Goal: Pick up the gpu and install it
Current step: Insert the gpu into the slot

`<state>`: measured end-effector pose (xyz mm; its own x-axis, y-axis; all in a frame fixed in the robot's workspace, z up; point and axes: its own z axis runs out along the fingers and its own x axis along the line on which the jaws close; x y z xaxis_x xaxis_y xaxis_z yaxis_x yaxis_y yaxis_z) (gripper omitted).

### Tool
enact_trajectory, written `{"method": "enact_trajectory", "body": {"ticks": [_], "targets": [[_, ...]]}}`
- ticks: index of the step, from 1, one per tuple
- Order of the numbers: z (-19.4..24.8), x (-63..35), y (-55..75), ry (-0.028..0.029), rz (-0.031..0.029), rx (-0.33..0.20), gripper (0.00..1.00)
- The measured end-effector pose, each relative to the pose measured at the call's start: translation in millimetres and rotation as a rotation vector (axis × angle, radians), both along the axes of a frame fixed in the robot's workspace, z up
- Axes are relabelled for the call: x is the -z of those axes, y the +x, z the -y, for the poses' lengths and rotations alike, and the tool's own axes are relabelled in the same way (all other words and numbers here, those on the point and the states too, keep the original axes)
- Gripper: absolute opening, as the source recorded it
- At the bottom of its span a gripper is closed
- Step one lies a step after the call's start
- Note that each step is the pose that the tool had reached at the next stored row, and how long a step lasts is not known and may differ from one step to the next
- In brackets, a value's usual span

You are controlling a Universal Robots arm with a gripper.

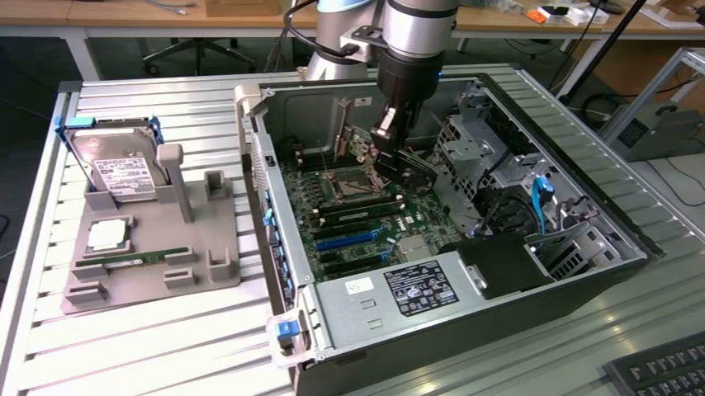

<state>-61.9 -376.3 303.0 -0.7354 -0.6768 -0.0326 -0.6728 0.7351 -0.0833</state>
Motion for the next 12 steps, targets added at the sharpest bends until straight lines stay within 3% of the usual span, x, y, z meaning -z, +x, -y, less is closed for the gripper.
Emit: {"method": "enact_trajectory", "body": {"ticks": [12], "targets": [[0.0,0.0,0.0,0.0001,0.0001,-0.038,0.27]]}}
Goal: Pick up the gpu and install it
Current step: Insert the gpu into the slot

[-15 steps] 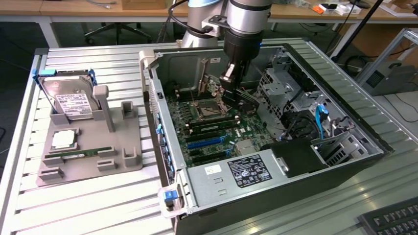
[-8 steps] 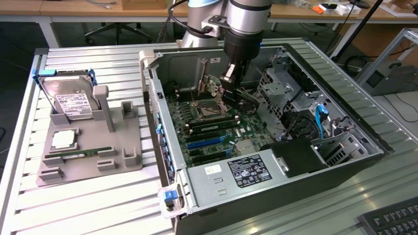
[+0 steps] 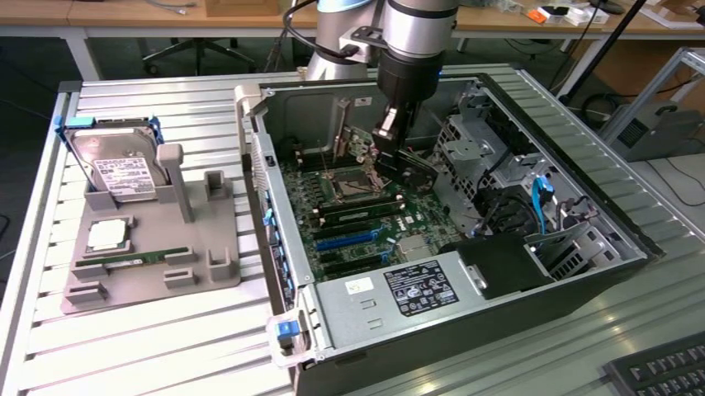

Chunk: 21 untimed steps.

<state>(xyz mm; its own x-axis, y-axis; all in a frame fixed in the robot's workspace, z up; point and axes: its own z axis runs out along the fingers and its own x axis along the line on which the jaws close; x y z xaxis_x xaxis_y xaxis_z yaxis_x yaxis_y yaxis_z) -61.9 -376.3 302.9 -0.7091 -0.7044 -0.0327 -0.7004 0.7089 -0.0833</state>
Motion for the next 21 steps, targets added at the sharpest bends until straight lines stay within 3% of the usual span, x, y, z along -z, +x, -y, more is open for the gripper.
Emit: {"method": "enact_trajectory", "body": {"ticks": [21], "targets": [[0.0,0.0,0.0,0.0,0.0,-0.068,0.27]]}}
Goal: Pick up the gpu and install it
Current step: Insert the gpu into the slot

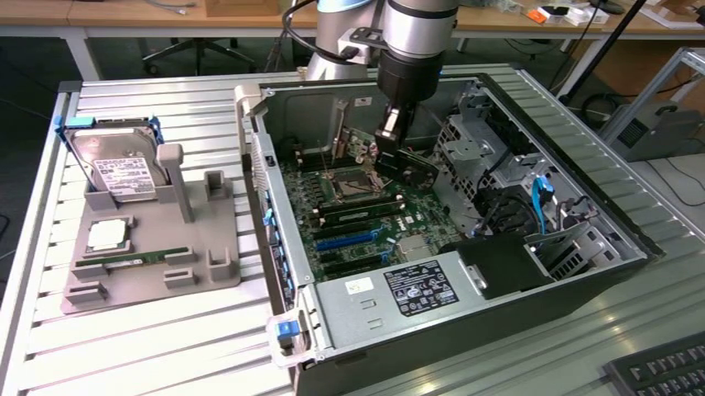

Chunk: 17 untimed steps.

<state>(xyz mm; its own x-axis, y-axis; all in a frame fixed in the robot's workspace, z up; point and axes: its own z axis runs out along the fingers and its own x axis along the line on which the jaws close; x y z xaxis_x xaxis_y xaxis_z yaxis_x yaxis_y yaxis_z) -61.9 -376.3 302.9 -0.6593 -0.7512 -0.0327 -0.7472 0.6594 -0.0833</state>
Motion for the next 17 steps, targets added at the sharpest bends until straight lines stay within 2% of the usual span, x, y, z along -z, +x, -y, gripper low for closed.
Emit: {"method": "enact_trajectory", "body": {"ticks": [17], "targets": [[0.0,0.0,0.0,0.0,0.0,-0.054,0.27]]}}
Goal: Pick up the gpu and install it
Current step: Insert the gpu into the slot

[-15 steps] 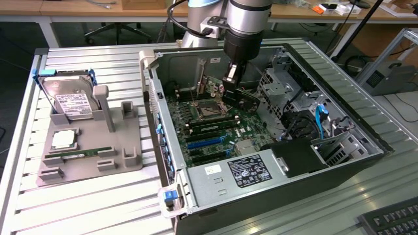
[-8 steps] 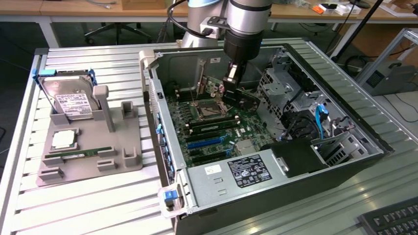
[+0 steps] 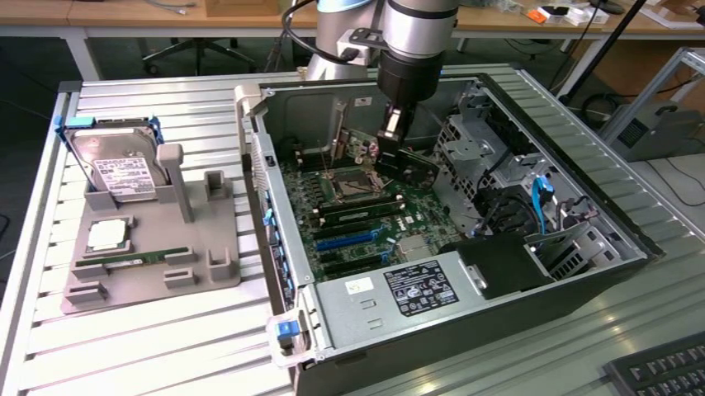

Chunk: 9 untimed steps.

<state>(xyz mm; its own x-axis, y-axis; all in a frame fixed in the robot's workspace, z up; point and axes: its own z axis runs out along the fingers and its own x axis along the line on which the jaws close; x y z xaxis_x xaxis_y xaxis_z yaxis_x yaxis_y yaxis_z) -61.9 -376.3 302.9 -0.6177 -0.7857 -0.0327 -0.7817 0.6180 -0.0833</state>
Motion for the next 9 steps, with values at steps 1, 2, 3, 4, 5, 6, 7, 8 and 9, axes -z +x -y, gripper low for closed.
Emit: {"method": "enact_trajectory", "body": {"ticks": [1,2,3,4,5,6,7,8,9], "targets": [[0.0,0.0,0.0,0.0,0.0,-0.004,0.27],[0.0,0.0,0.0,0.0,-0.0001,-0.007,0.27],[0.0,0.0,0.0,0.0,0.0,-0.012,0.27],[0.0,0.0,0.0,0.0,0.0,-0.016,0.27],[0.0,0.0,0.0,0.0,0.0,-0.024,0.27],[0.0,0.0,0.0,0.0,0.0,-0.03,0.27],[0.0,0.0,0.0,-0.0001,0.0,-0.034,0.27],[0.0,0.0,0.0,0.0,0.0,-0.04,0.27],[0.1,0.0,0.0,0.0,0.0,-0.044,0.27]]}}
